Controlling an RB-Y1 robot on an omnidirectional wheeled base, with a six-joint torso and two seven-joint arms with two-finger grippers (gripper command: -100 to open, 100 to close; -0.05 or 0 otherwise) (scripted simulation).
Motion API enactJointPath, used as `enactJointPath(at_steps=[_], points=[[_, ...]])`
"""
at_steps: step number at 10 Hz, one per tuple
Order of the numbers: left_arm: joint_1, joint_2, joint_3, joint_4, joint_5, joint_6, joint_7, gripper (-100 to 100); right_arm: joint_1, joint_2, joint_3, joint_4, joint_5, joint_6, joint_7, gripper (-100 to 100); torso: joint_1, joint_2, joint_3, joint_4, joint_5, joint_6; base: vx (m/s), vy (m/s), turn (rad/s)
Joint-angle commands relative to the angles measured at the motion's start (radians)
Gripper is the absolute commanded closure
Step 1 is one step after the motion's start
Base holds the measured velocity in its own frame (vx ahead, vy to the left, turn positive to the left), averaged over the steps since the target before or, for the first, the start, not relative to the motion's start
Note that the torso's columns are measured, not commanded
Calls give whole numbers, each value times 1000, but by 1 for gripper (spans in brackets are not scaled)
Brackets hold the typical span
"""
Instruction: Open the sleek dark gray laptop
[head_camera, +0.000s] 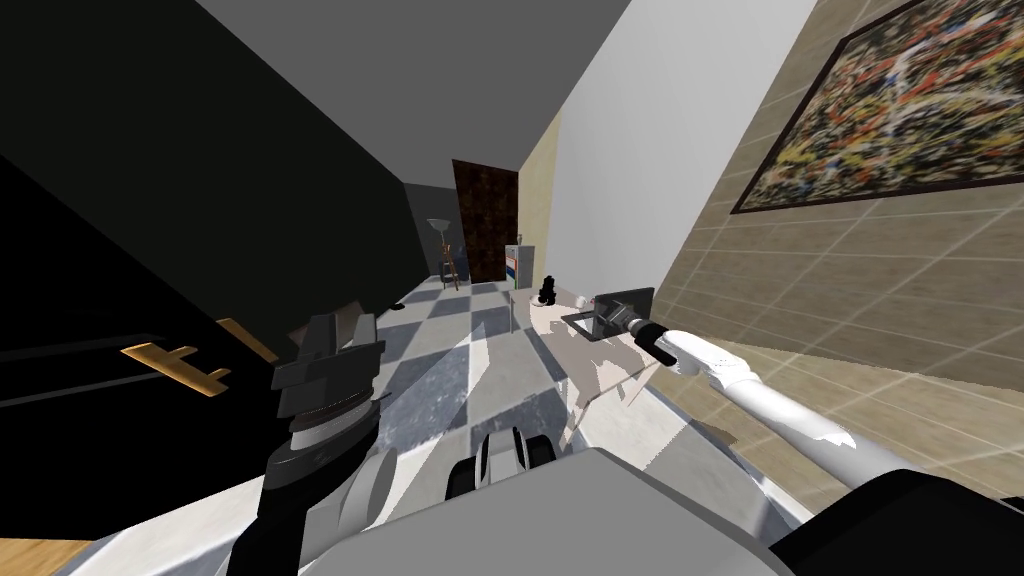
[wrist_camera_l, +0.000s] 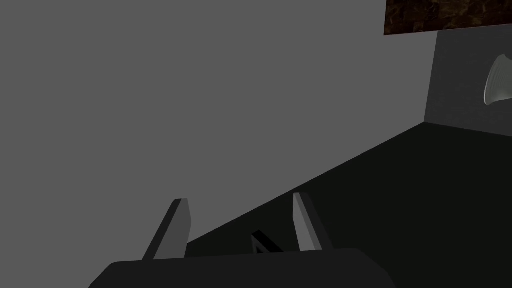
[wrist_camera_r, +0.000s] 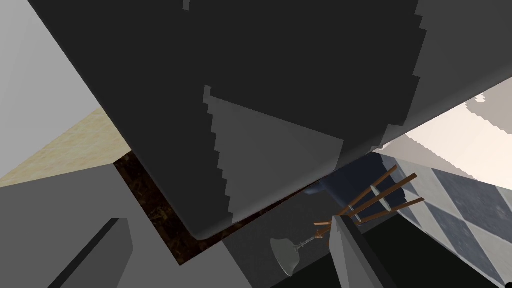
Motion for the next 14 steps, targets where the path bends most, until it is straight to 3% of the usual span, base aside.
enactJointPath(at_steps=[1, 2, 4, 5, 7, 10, 14], points=[[0, 0, 0, 0, 0, 0, 0, 0, 7, -42, -2, 20, -13, -14, -13, -100, 0, 0, 0, 0, 0, 0, 53, 55, -5], [0, 0, 0, 0, 0, 0, 0, 0, 7, -29, -6, 17, -8, -16, -7, -100, 0, 1, 1, 0, 0, 0, 23, 24, -2], [-1, 0, 0, 0, 0, 0, 0, 0, -8, -44, -12, 98, -15, 16, -17, -100, -4, 6, 3, 1, -1, -2, -135, -44, 416], [-1, 0, 0, 0, 0, 0, 0, 0, -8, -44, -12, 104, -15, 16, -17, -100, -4, 10, 6, 3, -1, 0, -174, -62, 234], [0, 0, 0, 0, 0, 0, 0, 0, -22, -57, -18, 175, -22, 47, -26, -100, -4, 1, 1, 0, -2, 3, -171, -63, 444], [0, 0, 0, 0, 0, 0, 0, 0, -30, -64, -20, 235, -25, 63, -31, -100, 0, -2, -2, -1, 0, 0, -149, -15, 231], [-1, 0, 0, 0, 0, 0, 0, 0, -52, -84, -29, 365, -35, 111, -44, -100, 1, 4, 3, 1, 0, 1, -178, -4, 389]])
